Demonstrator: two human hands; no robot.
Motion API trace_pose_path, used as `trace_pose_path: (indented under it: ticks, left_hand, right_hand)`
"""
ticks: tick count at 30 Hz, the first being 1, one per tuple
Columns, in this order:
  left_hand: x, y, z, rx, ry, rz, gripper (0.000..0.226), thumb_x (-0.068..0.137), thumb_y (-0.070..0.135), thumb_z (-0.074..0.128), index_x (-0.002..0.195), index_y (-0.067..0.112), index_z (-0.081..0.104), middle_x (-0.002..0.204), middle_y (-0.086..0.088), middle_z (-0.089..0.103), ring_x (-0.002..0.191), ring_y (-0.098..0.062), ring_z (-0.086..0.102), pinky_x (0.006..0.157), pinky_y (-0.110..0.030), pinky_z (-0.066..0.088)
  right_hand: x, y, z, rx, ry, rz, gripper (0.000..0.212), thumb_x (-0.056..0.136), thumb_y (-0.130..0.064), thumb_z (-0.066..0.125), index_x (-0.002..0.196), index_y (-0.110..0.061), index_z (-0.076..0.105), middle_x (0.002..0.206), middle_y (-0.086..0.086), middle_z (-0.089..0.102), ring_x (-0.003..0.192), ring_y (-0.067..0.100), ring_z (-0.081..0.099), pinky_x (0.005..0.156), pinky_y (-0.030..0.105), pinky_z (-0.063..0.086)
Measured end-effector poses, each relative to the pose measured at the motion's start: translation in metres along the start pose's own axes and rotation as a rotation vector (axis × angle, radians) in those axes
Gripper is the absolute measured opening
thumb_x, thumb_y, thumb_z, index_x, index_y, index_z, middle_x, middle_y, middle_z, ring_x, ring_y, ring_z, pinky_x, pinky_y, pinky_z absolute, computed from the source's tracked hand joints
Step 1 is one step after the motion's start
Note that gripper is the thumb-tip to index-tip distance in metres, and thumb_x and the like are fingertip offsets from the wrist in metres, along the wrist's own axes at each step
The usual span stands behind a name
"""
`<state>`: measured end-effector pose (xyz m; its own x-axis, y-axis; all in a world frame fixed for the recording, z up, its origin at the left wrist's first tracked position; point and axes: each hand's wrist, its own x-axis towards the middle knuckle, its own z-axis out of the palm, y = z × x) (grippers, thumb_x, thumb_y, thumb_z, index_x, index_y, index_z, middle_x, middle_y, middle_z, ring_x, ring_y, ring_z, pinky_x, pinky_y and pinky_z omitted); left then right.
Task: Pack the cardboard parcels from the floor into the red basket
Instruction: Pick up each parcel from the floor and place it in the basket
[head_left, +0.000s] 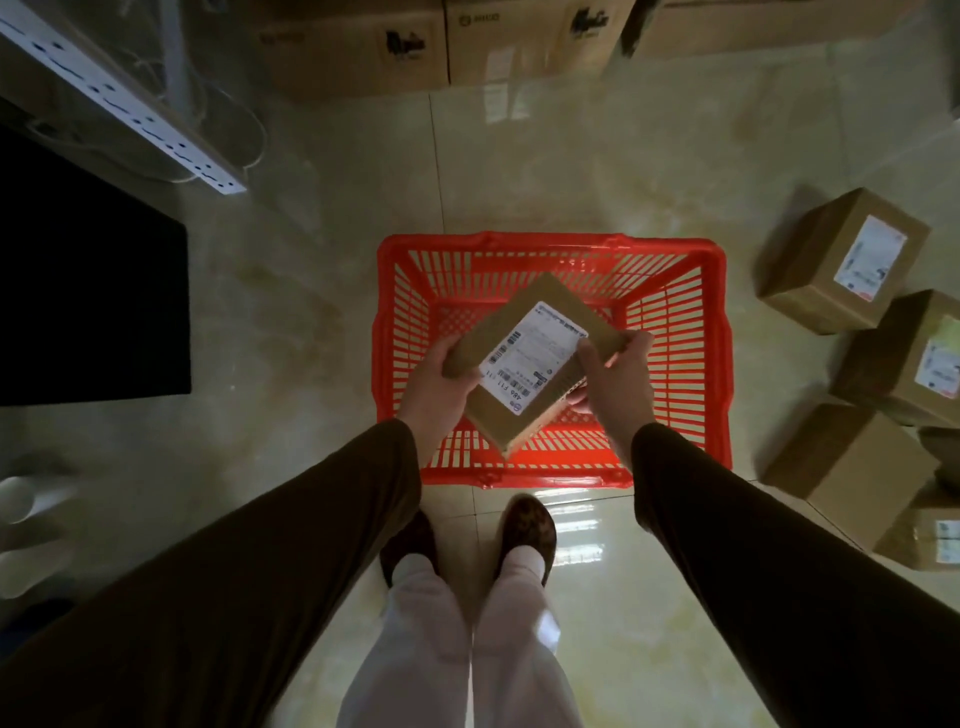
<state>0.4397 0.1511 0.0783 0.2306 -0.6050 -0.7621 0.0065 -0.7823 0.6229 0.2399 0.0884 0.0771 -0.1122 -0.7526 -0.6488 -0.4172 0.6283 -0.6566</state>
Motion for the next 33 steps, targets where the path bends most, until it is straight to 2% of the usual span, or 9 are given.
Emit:
trace_pose_path:
  ticks: [4,7,9,13,16,18,20,26,33]
  left_hand:
    - [0.018,-0.006,0.007,-0.13,0.058,0.0,0.073,0.095,0.014,0.067,0.15,0.04,0.026,0.134,0.006,0.06,0.114,-0.016,0.062,0.098,-0.041,0.053]
    - [0.031,-0.008,0.006,-0.228,0.087,-0.029,0.069,0.091,0.006,0.071,0.138,0.032,0.029,0.128,0.001,0.065,0.114,-0.02,0.066,0.1,-0.048,0.054]
    - [0.039,-0.009,0.003,-0.179,0.068,-0.007,0.063,0.091,0.004,0.07,0.137,0.027,0.035,0.128,0.002,0.065,0.115,-0.022,0.066,0.099,-0.05,0.055]
    - [0.049,-0.006,-0.006,-0.026,-0.074,0.071,0.073,0.094,0.0,0.065,0.151,0.031,0.033,0.127,0.01,0.058,0.123,-0.019,0.058,0.102,-0.041,0.052]
    - [0.06,-0.004,-0.011,0.096,-0.148,0.107,0.077,0.093,-0.002,0.063,0.154,0.032,0.031,0.127,0.014,0.053,0.127,-0.016,0.052,0.106,-0.039,0.048]
    - [0.069,-0.004,-0.015,0.192,-0.152,0.119,0.076,0.093,-0.001,0.063,0.155,0.028,0.03,0.13,0.011,0.049,0.127,-0.016,0.05,0.107,-0.039,0.047]
    - [0.078,-0.005,-0.016,0.287,-0.128,0.154,0.069,0.093,0.003,0.065,0.151,0.024,0.034,0.131,0.006,0.052,0.124,-0.017,0.053,0.104,-0.041,0.05]
    - [0.107,-0.013,-0.014,0.412,0.05,0.222,0.055,0.091,0.005,0.067,0.139,0.021,0.046,0.128,-0.002,0.052,0.117,-0.02,0.056,0.098,-0.041,0.054]
    - [0.129,-0.028,-0.007,0.455,0.064,0.19,0.062,0.095,0.003,0.061,0.149,0.026,0.042,0.142,0.0,0.054,0.129,-0.018,0.052,0.101,-0.032,0.048]
  right_hand:
    - [0.011,0.013,0.005,0.104,0.016,0.031,0.031,0.103,-0.032,0.06,0.124,-0.017,0.042,0.113,0.007,0.067,0.097,0.026,0.075,0.083,0.046,0.066]
    - [0.014,0.029,0.013,0.071,0.01,0.033,0.028,0.1,-0.042,0.061,0.123,-0.027,0.052,0.115,-0.002,0.068,0.106,0.021,0.07,0.091,0.045,0.062]
    - [0.014,0.042,0.017,0.024,-0.002,0.066,0.027,0.096,-0.05,0.063,0.116,-0.033,0.06,0.117,-0.002,0.069,0.108,0.022,0.07,0.092,0.045,0.061]
    - [0.016,0.056,0.024,0.176,-0.048,0.152,0.017,0.1,-0.036,0.066,0.107,-0.022,0.06,0.117,0.004,0.072,0.109,0.026,0.072,0.092,0.043,0.061]
    - [0.016,0.06,0.029,0.239,-0.109,0.115,0.06,0.097,-0.019,0.071,0.145,-0.016,0.036,0.124,-0.002,0.069,0.113,0.023,0.07,0.09,0.041,0.06]
    - [0.017,0.065,0.034,0.204,-0.168,0.099,0.102,0.094,-0.015,0.075,0.16,-0.04,0.002,0.124,-0.012,0.068,0.113,0.019,0.07,0.09,0.048,0.06]
    - [0.019,0.067,0.038,0.154,-0.211,0.105,0.111,0.091,-0.014,0.078,0.16,-0.048,-0.003,0.128,-0.011,0.064,0.113,0.022,0.07,0.087,0.053,0.063]
    - [0.028,0.072,0.06,0.241,-0.113,0.195,0.048,0.097,-0.003,0.067,0.131,-0.018,0.038,0.124,0.009,0.064,0.102,0.026,0.073,0.076,0.041,0.067]
    - [0.039,0.091,0.097,0.208,-0.093,0.33,0.022,0.099,0.0,0.061,0.103,-0.019,0.051,0.116,0.013,0.067,0.1,0.029,0.072,0.089,0.046,0.064]
